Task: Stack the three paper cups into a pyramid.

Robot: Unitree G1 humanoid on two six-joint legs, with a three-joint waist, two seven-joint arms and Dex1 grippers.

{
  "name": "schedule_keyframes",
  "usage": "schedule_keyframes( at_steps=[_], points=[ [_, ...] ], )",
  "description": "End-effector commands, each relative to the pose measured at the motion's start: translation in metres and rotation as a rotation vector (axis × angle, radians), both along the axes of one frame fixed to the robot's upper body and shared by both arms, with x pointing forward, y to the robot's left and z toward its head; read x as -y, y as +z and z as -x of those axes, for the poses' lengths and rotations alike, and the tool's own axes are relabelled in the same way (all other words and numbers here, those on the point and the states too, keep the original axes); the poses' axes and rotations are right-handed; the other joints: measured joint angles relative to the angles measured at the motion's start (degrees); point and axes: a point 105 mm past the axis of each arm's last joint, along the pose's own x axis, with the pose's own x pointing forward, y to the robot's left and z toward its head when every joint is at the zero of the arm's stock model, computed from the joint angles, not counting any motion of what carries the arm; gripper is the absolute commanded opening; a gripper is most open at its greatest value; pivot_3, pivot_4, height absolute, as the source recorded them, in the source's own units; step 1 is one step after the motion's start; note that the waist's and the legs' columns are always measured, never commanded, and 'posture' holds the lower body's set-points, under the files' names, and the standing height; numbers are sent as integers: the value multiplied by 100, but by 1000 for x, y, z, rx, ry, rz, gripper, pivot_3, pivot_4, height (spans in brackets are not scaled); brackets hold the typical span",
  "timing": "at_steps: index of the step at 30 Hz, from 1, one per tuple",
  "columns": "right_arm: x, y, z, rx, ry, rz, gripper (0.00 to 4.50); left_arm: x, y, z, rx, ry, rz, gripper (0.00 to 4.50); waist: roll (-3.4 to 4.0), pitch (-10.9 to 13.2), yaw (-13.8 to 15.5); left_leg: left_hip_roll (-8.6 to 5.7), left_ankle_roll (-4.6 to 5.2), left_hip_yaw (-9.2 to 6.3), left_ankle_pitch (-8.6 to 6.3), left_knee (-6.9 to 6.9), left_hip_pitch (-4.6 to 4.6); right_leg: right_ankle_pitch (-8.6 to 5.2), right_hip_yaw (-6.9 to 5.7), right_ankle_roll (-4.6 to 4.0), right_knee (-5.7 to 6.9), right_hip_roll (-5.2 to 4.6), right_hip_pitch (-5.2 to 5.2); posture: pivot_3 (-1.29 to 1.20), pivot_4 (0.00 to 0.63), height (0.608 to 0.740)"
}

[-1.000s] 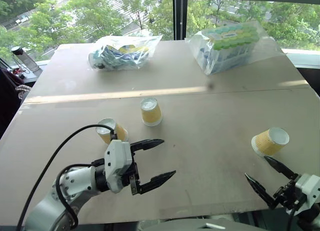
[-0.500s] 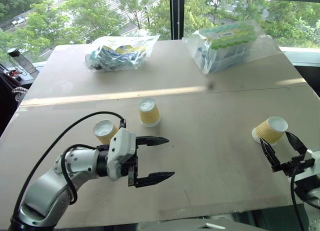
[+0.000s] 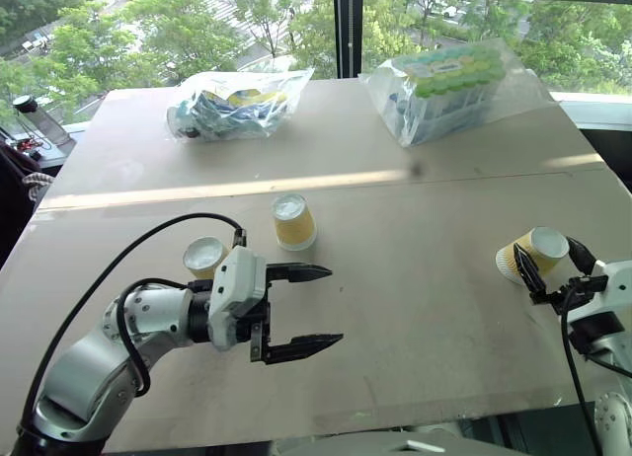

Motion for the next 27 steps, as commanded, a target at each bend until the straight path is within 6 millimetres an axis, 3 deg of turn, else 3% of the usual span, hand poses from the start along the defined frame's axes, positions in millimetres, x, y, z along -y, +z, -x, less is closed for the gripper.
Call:
schedule_keyframes(
  at_steps=[1,10,13,14,17,22,27],
  points=[
    [0,4,-3,18,-5,5,4500,2,9,2,44,0,14,4463,0,0,3,0,0,0,0,0,0,0,0,0,0,0,0,0,150,740],
    [-2,5,-11,29,19,-16,4500,5,12,-13,81,102,53,4463,0,0,-1,0,0,0,0,0,-1,0,1,0,0,0,0,0,150,740],
    [-1,4,-12,33,18,-17,3740,5,10,-14,86,105,42,4500,0,0,-2,0,0,3,0,0,-1,0,0,0,0,1,0,0,150,740],
    [-1,4,-12,35,20,-15,3166,5,10,-14,86,109,43,4500,0,0,-1,0,0,3,0,0,-1,0,0,0,0,1,0,0,150,740],
    [-1,4,-12,36,25,-10,2253,4,9,-15,91,117,42,4500,0,0,-2,0,0,3,0,0,-1,0,0,0,0,1,0,0,150,740],
    [-6,3,-13,37,61,9,2213,0,6,-16,86,170,65,4500,0,0,-2,0,0,4,0,0,-1,0,1,0,0,1,0,0,150,740],
    [-35,11,-19,47,172,18,2213,-3,-5,-9,47,276,94,4500,0,0,-23,0,0,4,0,0,0,0,4,0,0,2,0,0,150,740]
  ],
)
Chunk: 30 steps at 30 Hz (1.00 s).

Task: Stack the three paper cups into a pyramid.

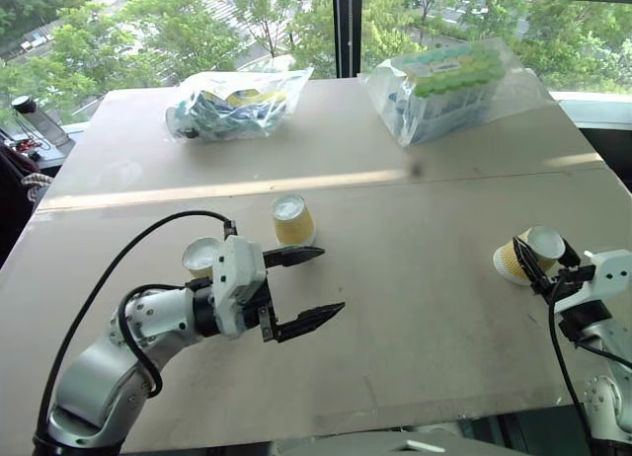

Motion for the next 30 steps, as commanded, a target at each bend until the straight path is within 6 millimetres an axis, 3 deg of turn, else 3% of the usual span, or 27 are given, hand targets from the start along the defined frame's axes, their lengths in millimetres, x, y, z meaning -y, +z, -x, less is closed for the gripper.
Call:
schedule_keyframes(
  at_steps=[1,5,10,17,21,30],
  points=[
    [-31,17,-5,46,127,17,2213,0,2,8,40,71,12,4500,0,0,-14,0,0,-1,0,0,0,0,1,0,0,-1,0,0,150,740],
    [-82,20,-16,6,336,30,2213,-6,-3,13,35,261,72,4500,0,0,-15,0,0,1,0,0,-2,0,6,0,-1,-1,0,0,150,740],
    [-134,21,-28,-27,510,59,2213,-20,-6,14,52,464,97,4500,-2,0,32,0,0,-6,0,1,-3,0,5,0,-2,-3,0,0,150,740],
    [-173,23,-48,-36,571,92,2213,-41,-10,15,67,635,96,4500,-8,1,35,0,0,-3,0,1,-5,0,-7,0,-5,-3,-5,0,150,740],
    [-206,29,-56,-11,654,91,2213,-53,-9,16,92,713,86,4500,-11,1,12,-1,0,-1,0,1,-12,0,-9,0,-8,-2,-14,0,150,740],
    [-255,38,-79,21,710,143,2213,-57,-13,18,83,778,116,4500,-10,1,-22,-1,-1,6,0,0,-14,0,-3,0,-5,3,-24,0,150,740]
  ],
)
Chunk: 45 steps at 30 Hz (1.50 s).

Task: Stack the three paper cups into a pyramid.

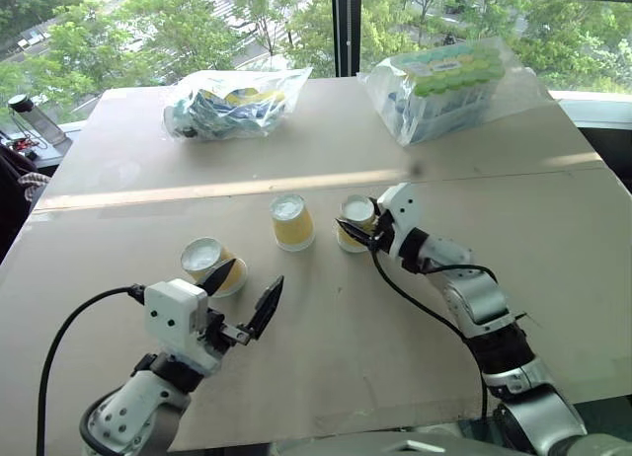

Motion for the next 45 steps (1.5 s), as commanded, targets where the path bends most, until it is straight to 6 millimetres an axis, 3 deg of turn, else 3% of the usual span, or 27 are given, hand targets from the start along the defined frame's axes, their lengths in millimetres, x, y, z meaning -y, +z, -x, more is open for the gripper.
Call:
schedule_keyframes(
  at_steps=[1,8,18,23,27,30,33,37,40,45],
  points=[
    [-19,16,-4,60,35,-15,2213,0,7,2,41,21,-8,4500,0,0,-20,0,0,-1,0,-1,0,0,-1,0,1,2,-2,0,150,740],
    [-42,14,-1,39,98,-9,2213,-2,6,1,49,36,-14,4500,0,0,-81,0,0,0,0,-3,-4,0,0,0,0,2,-6,0,150,740],
    [-40,7,2,-15,120,6,2213,-1,5,-1,54,29,-20,4500,0,-1,-117,1,-1,-1,0,-4,-4,0,1,-1,2,4,-8,0,150,740],
    [-35,10,1,-16,108,-3,4443,-1,5,-2,57,27,-22,4500,1,0,-116,1,-1,-1,-1,-4,-5,0,1,-1,2,4,-8,0,150,740],
    [-27,14,3,-6,105,-9,4443,1,8,0,76,20,-13,4500,1,0,-115,1,-1,-1,-1,-4,-5,0,1,-1,1,4,-8,0,150,740],
    [-11,12,12,2,115,5,4443,8,20,10,160,11,-9,4500,0,0,-111,1,-2,-1,-1,-4,-6,0,1,0,0,2,-8,0,150,740],
    [14,8,31,-10,148,20,4443,-3,22,17,198,165,-56,4500,-1,0,-87,-1,-1,0,-2,-4,-13,0,-4,0,-11,-7,-8,0,150,740],
    [67,-1,76,-97,263,-46,4443,-20,16,17,203,397,-207,4500,-6,2,62,-2,0,-13,-3,-2,-34,0,-4,1,-28,-13,-9,0,150,740],
    [94,6,99,-73,320,-82,4443,-33,20,14,229,519,-201,4500,-17,9,38,0,1,-19,-3,1,-46,1,-10,2,-24,-12,-12,0,150,740],
    [112,16,113,17,364,-73,4443,-44,11,5,188,584,-150,4500,-30,14,41,2,1,-13,-3,6,-44,1,-12,3,-3,-9,-20,0,150,740]
  ],
)
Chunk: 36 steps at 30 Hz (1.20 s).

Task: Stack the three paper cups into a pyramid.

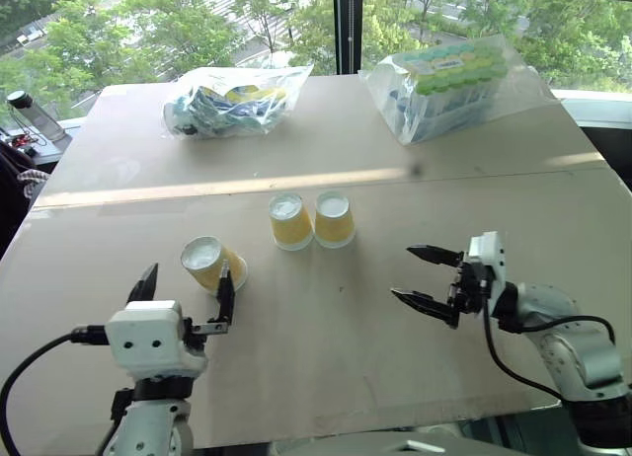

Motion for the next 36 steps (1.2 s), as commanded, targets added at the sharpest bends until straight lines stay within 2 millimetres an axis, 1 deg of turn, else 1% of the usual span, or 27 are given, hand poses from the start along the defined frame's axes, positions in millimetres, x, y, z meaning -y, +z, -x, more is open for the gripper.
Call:
schedule_keyframes(
  at_steps=[1,6,10,12,16,19,21,22,23,24,27,29,31,32,34,36],
  points=[
    [1,20,12,108,66,-35,4443,-7,-7,-4,-26,25,43,4500,-1,0,10,0,0,0,0,1,0,0,-1,0,1,0,0,0,150,740],
    [1,26,20,146,85,-48,4443,-8,-21,-32,-44,-62,116,4500,-6,0,62,-1,0,-3,1,7,-3,0,-5,0,1,-2,0,0,150,740],
    [0,30,18,170,65,-56,4443,-10,-30,-50,-54,-81,102,4500,-10,-1,36,-2,-1,3,1,13,-3,1,-9,0,0,-1,-1,0,150,740],
    [0,30,19,174,58,-60,4443,-9,-34,-54,-57,-82,113,4500,-11,-2,39,-2,-1,0,1,13,-2,1,-12,0,2,-1,-1,0,150,740],
    [0,32,21,179,41,-71,4443,-10,-35,-54,-40,-69,127,4500,-11,-2,28,-2,-1,1,1,13,-3,1,-9,0,1,-1,-2,0,150,740],
    [2,32,21,180,32,-73,4500,-13,-33,-54,-28,-57,115,3720,-11,-2,32,-2,-1,0,1,13,-3,1,-7,0,1,-2,-2,0,150,740],
    [3,33,22,181,30,-75,4500,-14,-31,-54,-21,-58,110,2783,-12,-2,33,-2,-1,0,1,14,-3,1,-6,0,3,-1,-2,0,150,740],
    [3,33,22,181,26,-80,4500,-15,-30,-54,-17,-57,111,2392,-12,-2,33,-2,-1,0,1,14,-3,1,-6,0,4,-2,-2,0,150,740],
    [4,34,22,185,18,-88,4500,-16,-28,-55,-10,-59,114,2279,-12,-2,33,-2,-1,0,1,15,-3,1,-6,0,4,-1,-2,0,150,740],
    [4,36,21,186,11,-104,4500,-16,-26,-55,-3,-67,117,2279,-12,-2,33,-2,-1,0,1,15,-3,1,-6,0,4,-1,-2,0,150,740],
    [5,39,21,199,-1,-114,4500,-14,-6,-64,39,-145,54,2278,-12,-2,31,-2,-1,-2,1,16,-2,1,-6,0,6,-1,-2,0,150,740],
    [8,43,20,205,-17,-129,4500,-8,22,-78,109,-244,46,2278,-12,-2,45,-2,-2,-3,1,16,-2,1,-7,0,8,-1,-2,0,150,740],
    [10,47,19,211,-28,-141,4500,7,51,-96,160,-374,31,2278,-12,-3,102,-2,-3,-14,2,29,-7,1,-12,-1,16,-2,-7,0,150,740],
    [10,48,18,214,-36,-148,4500,17,61,-104,163,-448,21,2278,-11,-3,118,-2,-3,-25,2,52,-19,2,-24,-2,22,1,-9,0,150,740],
    [11,50,17,222,-47,-155,4500,39,72,-115,132,-602,-3,2278,-10,-5,129,-4,-4,-26,1,84,-33,2,-46,-2,36,0,-11,0,150,740],
    [11,51,16,229,-53,-155,4500,53,76,-119,102,-704,-26,2278,-5,-8,86,-12,-3,-12,1,89,-30,4,-33,2,38,-5,-10,0,150,740]
  ],
)
